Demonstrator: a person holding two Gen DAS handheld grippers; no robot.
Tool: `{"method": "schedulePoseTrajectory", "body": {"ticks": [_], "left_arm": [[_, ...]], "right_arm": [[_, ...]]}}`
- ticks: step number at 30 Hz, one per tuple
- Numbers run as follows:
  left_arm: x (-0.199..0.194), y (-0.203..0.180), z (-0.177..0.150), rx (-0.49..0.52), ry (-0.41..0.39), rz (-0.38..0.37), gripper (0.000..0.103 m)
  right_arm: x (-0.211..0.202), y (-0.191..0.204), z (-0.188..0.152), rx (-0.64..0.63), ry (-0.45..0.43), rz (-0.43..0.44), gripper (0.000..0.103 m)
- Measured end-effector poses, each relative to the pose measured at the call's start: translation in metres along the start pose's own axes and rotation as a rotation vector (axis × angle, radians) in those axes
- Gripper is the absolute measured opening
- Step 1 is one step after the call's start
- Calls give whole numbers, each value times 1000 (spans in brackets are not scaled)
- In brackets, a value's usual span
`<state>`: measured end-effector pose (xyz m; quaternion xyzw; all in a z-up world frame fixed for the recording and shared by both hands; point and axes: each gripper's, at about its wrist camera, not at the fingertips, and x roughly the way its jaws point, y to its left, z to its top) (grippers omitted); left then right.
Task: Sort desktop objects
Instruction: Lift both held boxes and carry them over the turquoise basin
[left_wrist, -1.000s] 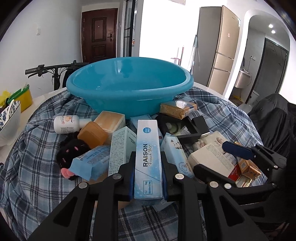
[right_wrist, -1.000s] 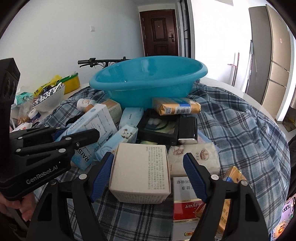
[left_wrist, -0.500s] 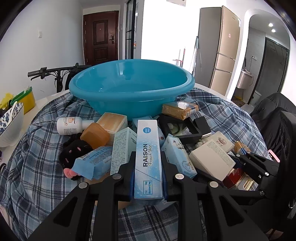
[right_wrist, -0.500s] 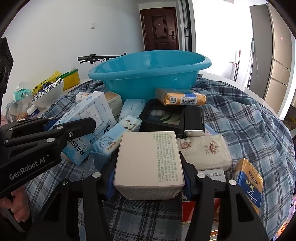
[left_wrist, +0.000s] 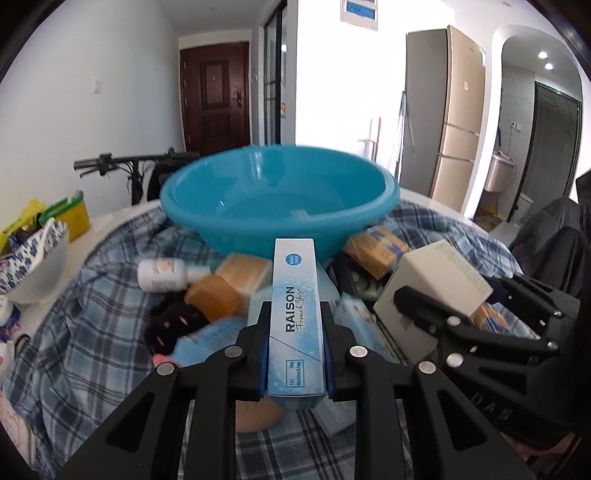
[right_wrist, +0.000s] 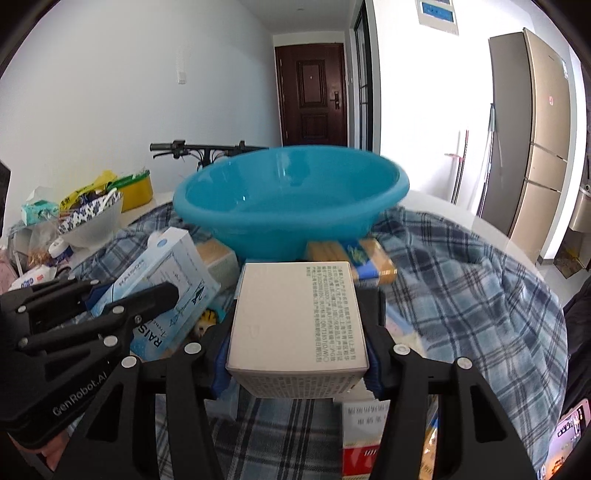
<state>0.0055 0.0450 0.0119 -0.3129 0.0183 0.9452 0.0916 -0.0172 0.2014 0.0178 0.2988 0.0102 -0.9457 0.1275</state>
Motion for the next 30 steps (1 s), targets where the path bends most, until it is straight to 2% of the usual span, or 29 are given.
{"method": "schedulePoseTrajectory", "body": {"ticks": [5, 14, 18, 27, 30], "left_arm": [[-14, 7, 22, 14, -103, 60, 24], [-49, 13, 72, 15, -264, 82, 24], [-65, 9, 88, 48, -328, 127, 24], [-104, 20, 115, 13, -444, 123, 24], [-115, 22, 118, 31, -465, 129, 24]], "right_arm": [[-12, 2, 24, -4, -76, 1, 54], [-43, 20, 74, -45, -235, 9, 54], [-54, 25, 94, -55, -296, 14, 54], [-85, 35, 134, -47, -434, -5, 54], [-95, 40, 142, -53, -481, -19, 54]]}}
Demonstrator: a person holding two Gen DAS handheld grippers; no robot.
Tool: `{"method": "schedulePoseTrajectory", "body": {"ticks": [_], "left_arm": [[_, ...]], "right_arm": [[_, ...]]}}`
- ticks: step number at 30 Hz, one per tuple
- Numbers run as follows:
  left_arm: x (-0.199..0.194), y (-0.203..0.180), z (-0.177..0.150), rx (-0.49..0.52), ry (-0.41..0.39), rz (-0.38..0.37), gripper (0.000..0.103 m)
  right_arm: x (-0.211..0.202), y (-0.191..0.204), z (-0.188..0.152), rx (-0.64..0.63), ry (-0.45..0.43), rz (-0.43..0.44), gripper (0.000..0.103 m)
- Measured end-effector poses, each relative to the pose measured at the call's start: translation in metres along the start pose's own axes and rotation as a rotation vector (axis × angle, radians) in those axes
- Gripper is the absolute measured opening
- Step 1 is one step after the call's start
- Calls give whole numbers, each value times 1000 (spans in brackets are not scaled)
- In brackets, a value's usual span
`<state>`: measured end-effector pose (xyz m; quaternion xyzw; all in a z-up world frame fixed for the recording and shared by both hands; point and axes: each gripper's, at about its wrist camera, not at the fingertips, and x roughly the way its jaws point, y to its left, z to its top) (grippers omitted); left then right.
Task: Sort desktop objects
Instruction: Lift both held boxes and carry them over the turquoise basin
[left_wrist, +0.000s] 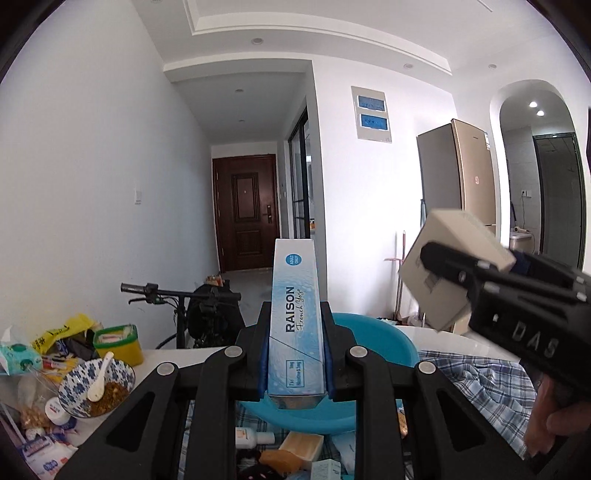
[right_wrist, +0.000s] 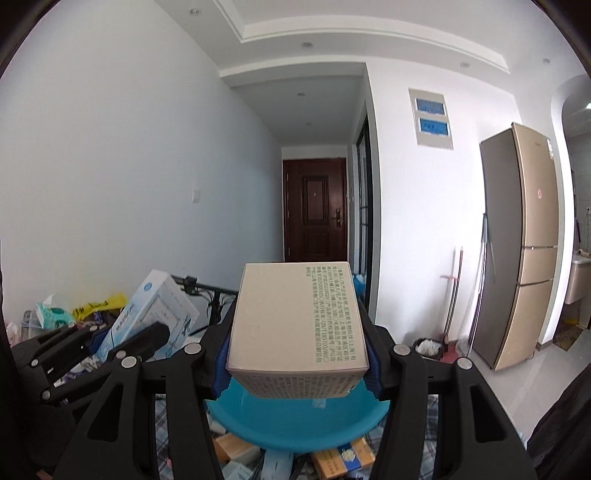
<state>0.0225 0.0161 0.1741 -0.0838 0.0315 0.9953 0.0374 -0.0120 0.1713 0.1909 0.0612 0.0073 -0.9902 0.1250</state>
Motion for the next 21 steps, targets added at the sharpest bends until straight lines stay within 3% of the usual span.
{"method": "schedulePoseTrajectory", "body": {"ticks": [5, 18, 21], "left_arm": [[-9, 5, 13, -8, -26, 11, 24], [-47, 11, 21, -35, -92, 12, 24], [-44, 12, 21, -55, -72, -35, 24]], "right_arm": [[-13, 4, 9, 9, -64, -16, 54], [-31, -2, 7, 22, -73, -8, 54], [-30, -1, 7, 18, -73, -7, 54]]}}
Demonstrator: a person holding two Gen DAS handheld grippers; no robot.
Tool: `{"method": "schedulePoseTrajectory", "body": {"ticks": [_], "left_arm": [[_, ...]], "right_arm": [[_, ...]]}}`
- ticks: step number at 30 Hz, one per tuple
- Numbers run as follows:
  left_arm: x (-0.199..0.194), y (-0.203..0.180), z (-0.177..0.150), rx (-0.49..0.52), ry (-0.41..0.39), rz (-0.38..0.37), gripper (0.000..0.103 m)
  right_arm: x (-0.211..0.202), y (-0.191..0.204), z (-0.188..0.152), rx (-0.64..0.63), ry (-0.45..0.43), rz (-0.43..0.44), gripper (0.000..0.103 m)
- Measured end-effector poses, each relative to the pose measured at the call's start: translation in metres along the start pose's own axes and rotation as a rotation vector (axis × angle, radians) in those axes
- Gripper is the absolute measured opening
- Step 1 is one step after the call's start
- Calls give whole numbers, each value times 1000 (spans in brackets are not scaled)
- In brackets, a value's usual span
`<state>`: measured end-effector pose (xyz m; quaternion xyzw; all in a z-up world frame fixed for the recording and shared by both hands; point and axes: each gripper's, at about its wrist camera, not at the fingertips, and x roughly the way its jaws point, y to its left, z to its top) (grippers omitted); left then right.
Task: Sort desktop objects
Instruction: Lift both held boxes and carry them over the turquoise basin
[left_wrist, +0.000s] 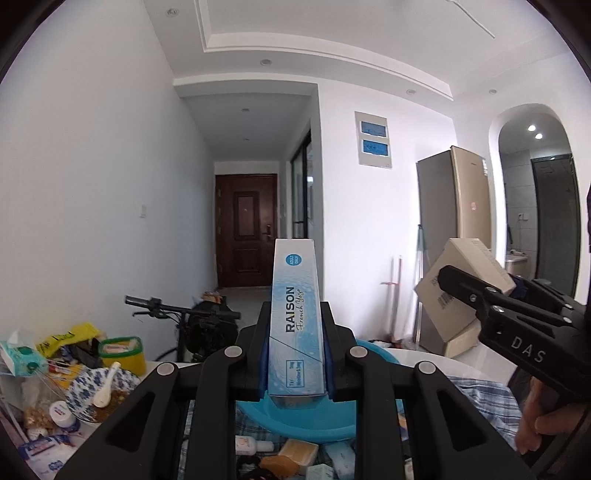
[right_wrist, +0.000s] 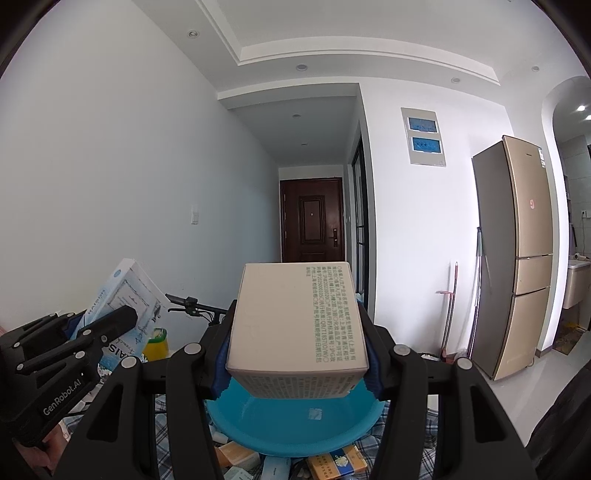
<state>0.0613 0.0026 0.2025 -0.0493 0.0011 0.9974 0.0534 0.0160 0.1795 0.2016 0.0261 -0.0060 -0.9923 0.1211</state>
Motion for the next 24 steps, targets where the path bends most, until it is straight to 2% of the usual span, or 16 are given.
{"method": "schedulePoseTrajectory", "body": {"ticks": [5, 11, 18, 22, 24], "left_arm": [[13, -1, -3, 6, 7, 0, 24], [57, 5, -12, -51, 69, -92, 24], [106, -1, -3, -23, 55, -72, 24], [133, -6, 6, 3, 39, -18, 24], [143, -7, 8, -7, 34, -23, 24]], "right_arm": [[5, -1, -2, 4, 3, -9, 55], [25, -3, -3, -1, 3, -23, 54], [76, -10, 1, 23, 28, -20, 54], [102, -13, 2, 6, 36, -44, 54], [112, -16, 1, 10, 37, -45, 54]]}}
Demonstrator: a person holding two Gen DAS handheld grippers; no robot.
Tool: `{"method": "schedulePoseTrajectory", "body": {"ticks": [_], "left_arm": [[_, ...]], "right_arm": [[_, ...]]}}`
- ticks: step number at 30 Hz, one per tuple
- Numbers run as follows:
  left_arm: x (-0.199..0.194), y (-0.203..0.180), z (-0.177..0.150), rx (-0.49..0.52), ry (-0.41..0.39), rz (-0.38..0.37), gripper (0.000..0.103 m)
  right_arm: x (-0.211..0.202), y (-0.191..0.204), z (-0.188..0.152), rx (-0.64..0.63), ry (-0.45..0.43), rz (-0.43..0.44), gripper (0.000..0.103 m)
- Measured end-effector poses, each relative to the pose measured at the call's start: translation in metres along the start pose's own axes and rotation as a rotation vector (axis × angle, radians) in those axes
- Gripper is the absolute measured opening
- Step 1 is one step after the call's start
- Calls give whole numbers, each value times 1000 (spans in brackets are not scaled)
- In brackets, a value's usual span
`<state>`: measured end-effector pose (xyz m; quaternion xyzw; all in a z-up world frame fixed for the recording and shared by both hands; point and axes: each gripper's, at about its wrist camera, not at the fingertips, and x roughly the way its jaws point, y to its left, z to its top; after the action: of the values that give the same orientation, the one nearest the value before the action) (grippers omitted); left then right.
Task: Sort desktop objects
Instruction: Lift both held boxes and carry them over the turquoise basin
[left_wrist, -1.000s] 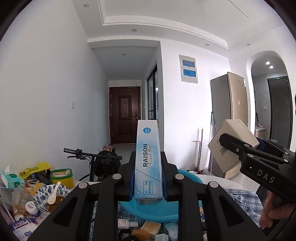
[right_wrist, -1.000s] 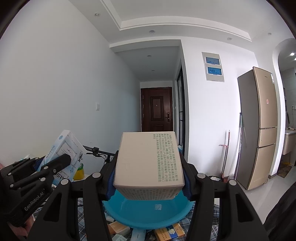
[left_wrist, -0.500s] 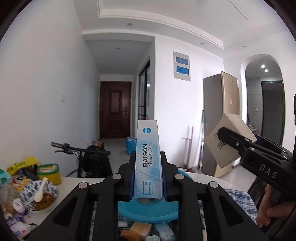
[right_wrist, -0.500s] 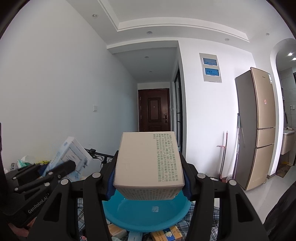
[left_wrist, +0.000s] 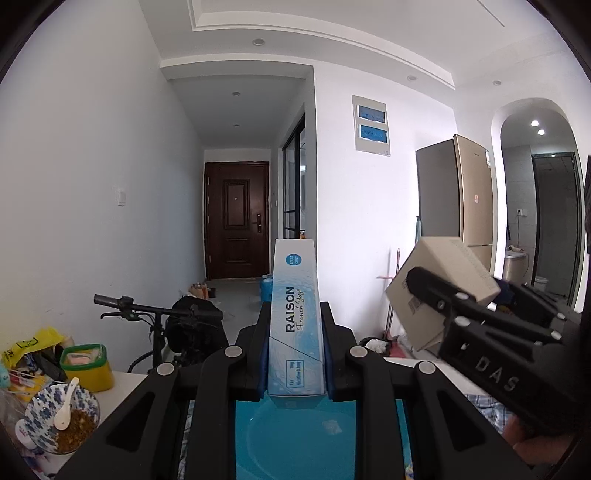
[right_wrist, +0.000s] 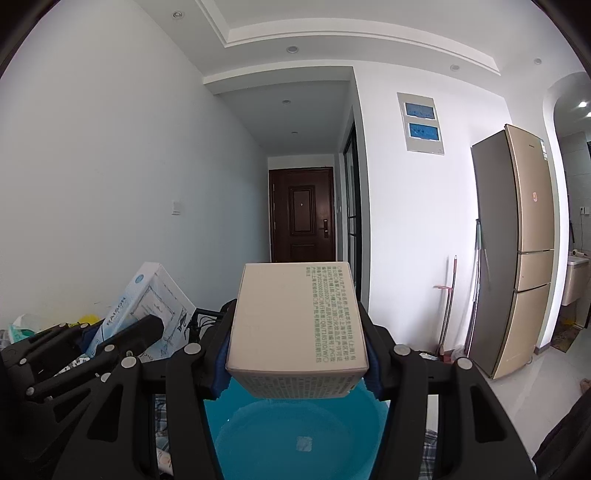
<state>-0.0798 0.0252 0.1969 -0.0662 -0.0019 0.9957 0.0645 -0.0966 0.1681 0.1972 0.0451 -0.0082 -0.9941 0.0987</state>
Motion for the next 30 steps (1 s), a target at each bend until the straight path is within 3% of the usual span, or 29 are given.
{"method": "schedulePoseTrajectory", "body": {"ticks": [7, 16, 30], "left_arm": [[39, -2, 2, 14, -17, 38, 24], [85, 10, -4, -15, 17, 51, 24], [113, 34, -30, -55, 107, 76, 24]], "right_arm": [[32, -7, 1, -1, 6, -10, 54], [69, -19, -12, 11, 62, -9, 54], [90, -26, -18, 15, 97, -23, 55]]}}
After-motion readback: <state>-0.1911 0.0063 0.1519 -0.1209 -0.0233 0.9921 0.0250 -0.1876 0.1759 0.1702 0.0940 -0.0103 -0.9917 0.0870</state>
